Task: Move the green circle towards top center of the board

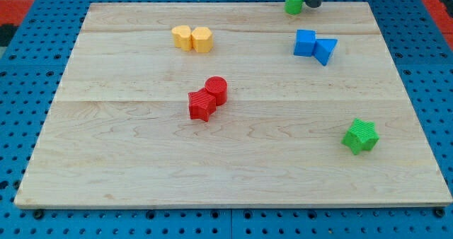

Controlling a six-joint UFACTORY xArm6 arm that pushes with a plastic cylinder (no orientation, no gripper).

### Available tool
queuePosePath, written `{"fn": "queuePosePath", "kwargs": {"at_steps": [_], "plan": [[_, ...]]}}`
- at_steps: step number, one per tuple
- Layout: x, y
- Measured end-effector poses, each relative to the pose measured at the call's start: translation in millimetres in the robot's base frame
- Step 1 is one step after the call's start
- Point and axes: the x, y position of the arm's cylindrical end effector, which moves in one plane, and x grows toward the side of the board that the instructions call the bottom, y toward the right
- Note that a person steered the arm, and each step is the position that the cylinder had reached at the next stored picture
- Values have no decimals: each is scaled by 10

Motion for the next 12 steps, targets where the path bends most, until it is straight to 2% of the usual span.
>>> {"fn": "queuePosePath", "kwargs": {"at_steps": [1,2,4,5,6,7,9,10,12], "plan": [[2,-132],[9,-639],[339,-1836],[310,-2395],[19,-2497],[7,-2470],[72,-1518],[277,-1490],[326,-535]]}}
